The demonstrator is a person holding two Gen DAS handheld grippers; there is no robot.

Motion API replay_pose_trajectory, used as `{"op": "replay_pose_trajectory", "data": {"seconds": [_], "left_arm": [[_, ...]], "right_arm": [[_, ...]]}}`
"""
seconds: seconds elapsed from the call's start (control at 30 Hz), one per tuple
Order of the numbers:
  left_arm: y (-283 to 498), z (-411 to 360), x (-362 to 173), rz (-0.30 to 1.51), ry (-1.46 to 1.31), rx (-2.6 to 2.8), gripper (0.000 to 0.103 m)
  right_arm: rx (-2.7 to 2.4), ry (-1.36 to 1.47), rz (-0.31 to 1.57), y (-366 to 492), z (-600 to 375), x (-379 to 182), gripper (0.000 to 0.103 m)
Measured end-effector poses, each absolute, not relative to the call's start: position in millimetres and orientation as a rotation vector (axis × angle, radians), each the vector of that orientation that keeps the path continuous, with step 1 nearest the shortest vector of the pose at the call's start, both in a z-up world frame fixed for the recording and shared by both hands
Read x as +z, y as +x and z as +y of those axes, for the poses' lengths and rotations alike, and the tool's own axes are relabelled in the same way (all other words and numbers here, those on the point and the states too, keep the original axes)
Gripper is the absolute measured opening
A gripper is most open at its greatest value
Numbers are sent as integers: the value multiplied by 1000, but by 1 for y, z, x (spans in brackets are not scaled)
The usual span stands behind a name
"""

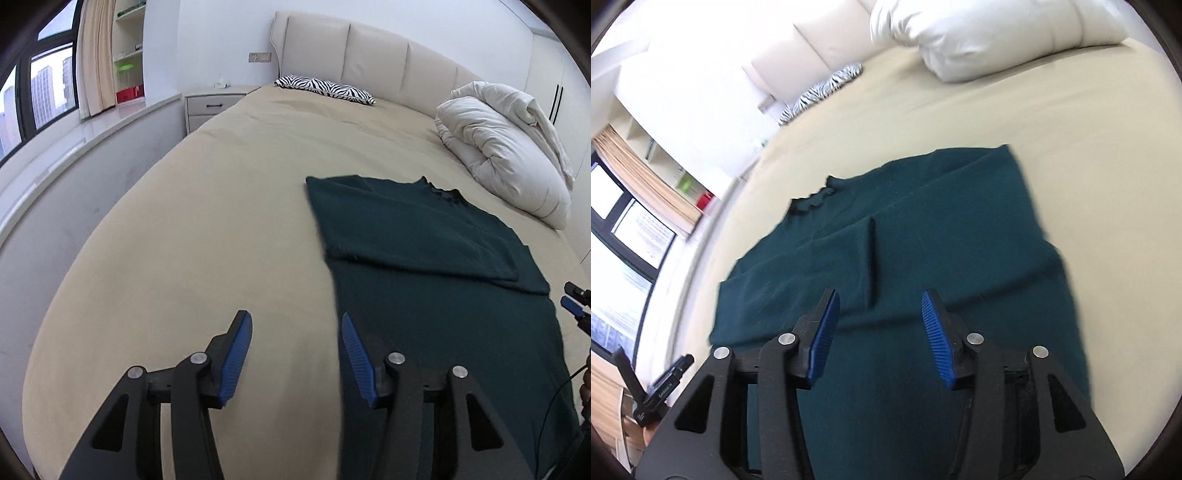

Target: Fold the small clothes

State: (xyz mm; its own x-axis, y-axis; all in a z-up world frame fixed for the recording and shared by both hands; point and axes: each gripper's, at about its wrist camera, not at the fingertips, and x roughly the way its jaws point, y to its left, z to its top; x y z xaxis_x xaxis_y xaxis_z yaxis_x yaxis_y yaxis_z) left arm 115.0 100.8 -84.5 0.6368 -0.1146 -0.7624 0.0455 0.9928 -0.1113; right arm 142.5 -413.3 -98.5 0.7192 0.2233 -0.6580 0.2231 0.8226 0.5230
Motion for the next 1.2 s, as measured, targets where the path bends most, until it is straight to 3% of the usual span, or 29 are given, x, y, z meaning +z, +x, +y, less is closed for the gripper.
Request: {"op": "replay_pose_trajectory", "data": {"seconds": [0.13, 0.53, 0.77, 1.2], "left_arm": [[62, 114, -99, 962, -184, -173, 61], [-20, 134, -116, 1067, -334, -250, 61], [-30, 140, -121, 1114, -419, -326, 61], [-39, 154, -136, 1220, -639, -459, 61]], "right_arm": [[28, 632, 791, 77, -411, -96, 45], [-10, 639, 875, -78, -436, -95, 45], [-22, 746, 1011, -113, -464, -118, 45], [11, 862, 1044, -123, -487, -132, 46]]}}
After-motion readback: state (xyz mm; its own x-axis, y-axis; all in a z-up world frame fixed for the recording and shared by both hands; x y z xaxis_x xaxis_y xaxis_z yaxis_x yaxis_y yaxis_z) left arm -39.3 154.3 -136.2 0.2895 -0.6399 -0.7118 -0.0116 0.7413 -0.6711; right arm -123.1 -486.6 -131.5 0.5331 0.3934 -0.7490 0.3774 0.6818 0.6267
